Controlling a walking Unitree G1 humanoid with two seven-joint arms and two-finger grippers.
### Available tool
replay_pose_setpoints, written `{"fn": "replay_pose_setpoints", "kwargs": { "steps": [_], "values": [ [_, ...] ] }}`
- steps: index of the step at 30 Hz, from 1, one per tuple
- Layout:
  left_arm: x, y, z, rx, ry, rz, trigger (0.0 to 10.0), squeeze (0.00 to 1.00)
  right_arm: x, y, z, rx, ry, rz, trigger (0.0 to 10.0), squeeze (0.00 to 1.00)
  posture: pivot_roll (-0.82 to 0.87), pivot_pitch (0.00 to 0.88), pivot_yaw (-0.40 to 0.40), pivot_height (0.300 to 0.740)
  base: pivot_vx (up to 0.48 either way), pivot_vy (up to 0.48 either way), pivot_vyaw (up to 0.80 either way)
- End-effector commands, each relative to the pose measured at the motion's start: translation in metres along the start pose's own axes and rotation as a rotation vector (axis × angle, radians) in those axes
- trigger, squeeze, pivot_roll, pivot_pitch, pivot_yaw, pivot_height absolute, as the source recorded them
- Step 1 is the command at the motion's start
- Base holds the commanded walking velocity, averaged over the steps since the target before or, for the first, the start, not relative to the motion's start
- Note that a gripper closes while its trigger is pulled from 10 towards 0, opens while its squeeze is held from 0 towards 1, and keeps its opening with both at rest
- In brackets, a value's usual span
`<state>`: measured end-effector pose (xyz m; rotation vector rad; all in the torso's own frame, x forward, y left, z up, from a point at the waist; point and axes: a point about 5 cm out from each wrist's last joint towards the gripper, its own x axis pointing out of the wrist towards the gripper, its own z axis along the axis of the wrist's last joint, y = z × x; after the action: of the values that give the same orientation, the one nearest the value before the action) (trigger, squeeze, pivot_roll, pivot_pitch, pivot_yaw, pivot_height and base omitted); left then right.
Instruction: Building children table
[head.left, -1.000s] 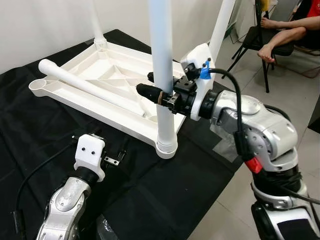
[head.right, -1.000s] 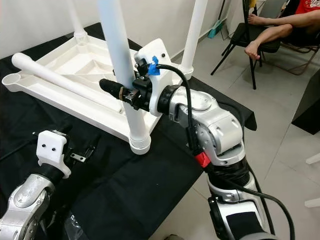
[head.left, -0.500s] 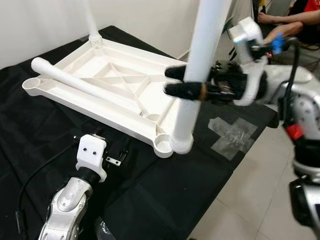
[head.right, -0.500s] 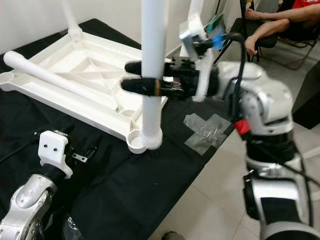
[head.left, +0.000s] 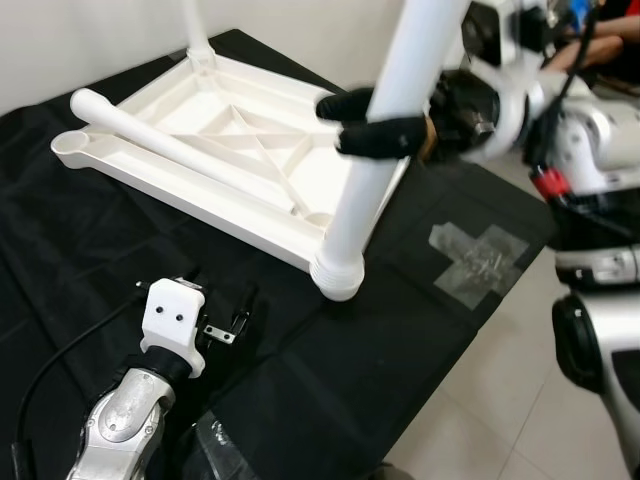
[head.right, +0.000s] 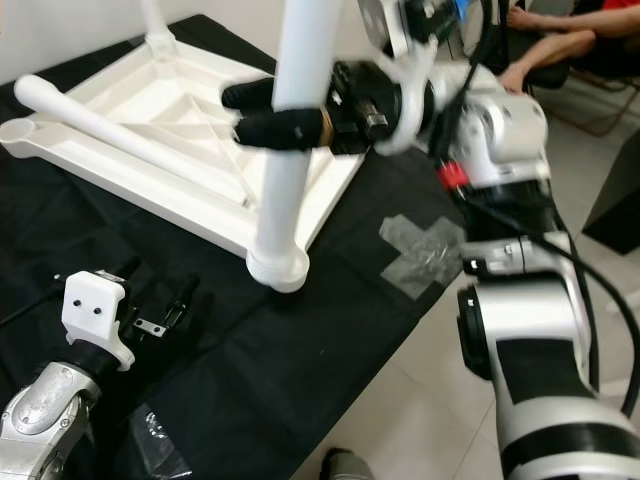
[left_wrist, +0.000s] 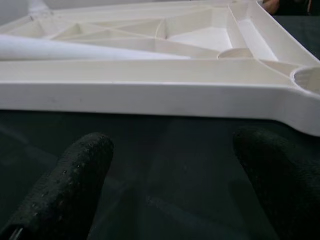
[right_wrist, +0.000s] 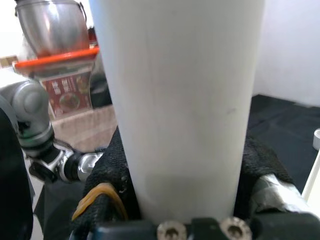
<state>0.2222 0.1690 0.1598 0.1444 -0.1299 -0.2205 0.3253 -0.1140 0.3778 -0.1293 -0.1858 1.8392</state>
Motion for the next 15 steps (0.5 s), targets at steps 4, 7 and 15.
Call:
{"fn": "replay_pose_setpoints", "kwargs": {
  "steps": [4,7,15],
  "values": [
    [-0.007,0.0,0.001,-0.005,0.028,-0.01,10.0,0.0,0.002,-0.001,-0.003,-0.008,0.145,0.031,10.0,0.0,0.02,0.313,-0.031,0.74,0.0,0.0,0.0],
    [-0.007,0.001,0.003,-0.006,0.029,-0.01,10.0,0.0,0.0,-0.002,-0.006,0.004,0.178,0.02,10.0,0.0,0.02,0.315,-0.031,0.74,0.0,0.0,0.0],
    [-0.009,0.0,0.006,-0.007,0.03,-0.009,10.0,0.0,-0.002,-0.004,-0.006,-0.06,0.269,0.017,10.0,0.0,0.01,0.325,-0.031,0.74,0.0,0.0,0.0]
  ]
}}
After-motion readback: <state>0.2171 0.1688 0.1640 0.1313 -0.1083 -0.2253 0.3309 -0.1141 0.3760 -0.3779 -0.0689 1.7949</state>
